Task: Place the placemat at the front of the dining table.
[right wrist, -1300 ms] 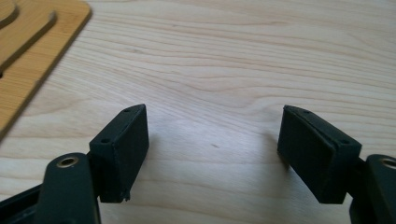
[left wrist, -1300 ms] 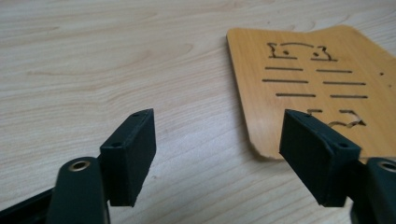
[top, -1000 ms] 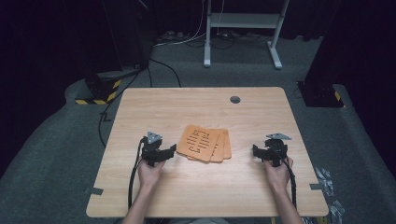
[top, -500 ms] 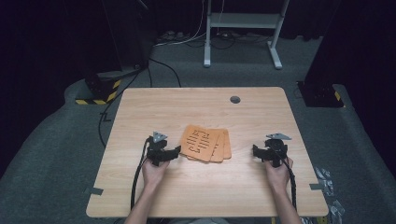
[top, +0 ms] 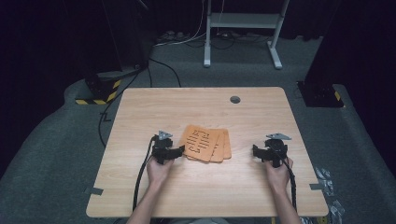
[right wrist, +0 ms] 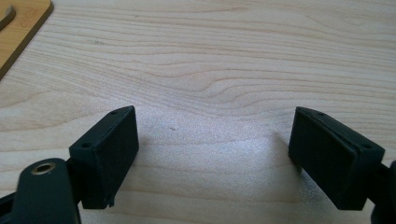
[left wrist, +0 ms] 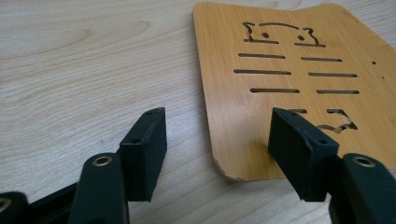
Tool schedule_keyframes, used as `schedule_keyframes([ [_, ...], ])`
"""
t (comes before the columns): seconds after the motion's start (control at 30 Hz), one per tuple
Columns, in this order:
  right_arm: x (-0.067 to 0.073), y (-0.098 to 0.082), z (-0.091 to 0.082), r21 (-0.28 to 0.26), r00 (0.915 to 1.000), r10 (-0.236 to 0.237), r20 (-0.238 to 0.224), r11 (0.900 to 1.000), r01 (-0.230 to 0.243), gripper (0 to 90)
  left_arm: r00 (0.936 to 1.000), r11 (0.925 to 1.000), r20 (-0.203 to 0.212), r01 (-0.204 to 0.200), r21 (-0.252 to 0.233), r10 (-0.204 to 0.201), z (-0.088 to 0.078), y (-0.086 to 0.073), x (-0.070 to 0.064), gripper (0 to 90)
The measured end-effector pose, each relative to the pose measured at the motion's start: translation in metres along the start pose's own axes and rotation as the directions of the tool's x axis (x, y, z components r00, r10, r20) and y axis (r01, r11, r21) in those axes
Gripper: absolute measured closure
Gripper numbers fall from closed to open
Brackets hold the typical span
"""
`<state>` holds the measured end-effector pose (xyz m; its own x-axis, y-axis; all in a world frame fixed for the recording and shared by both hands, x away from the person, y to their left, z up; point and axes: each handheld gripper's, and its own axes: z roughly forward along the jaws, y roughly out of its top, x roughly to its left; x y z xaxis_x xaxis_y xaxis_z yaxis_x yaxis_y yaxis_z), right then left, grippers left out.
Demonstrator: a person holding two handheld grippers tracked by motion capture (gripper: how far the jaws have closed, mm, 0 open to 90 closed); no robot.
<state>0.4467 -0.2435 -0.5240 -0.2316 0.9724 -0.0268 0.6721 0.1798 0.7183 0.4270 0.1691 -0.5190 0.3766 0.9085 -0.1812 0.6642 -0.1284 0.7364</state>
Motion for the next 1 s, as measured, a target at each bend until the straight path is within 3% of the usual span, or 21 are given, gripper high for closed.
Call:
schedule_keyframes([
  [0.6, 0.0, 0.0006, -0.0015, 0.018, 0.9999, 0.007, -0.01, 1.0, -0.006, 15.9, 0.9981, 0.9984, -0.023, -0.057, -0.002, 0.057, 0.0007, -0.0008, -0.0012, 44.8],
  [1.0, -0.0003, 0.0004, -0.0013, 0.016, 1.0, 0.001, -0.009, 1.0, -0.001, 15.9, 0.9984, 0.9984, -0.021, -0.054, -0.019, 0.053, 0.004, -0.002, -0.0006, 47.8],
])
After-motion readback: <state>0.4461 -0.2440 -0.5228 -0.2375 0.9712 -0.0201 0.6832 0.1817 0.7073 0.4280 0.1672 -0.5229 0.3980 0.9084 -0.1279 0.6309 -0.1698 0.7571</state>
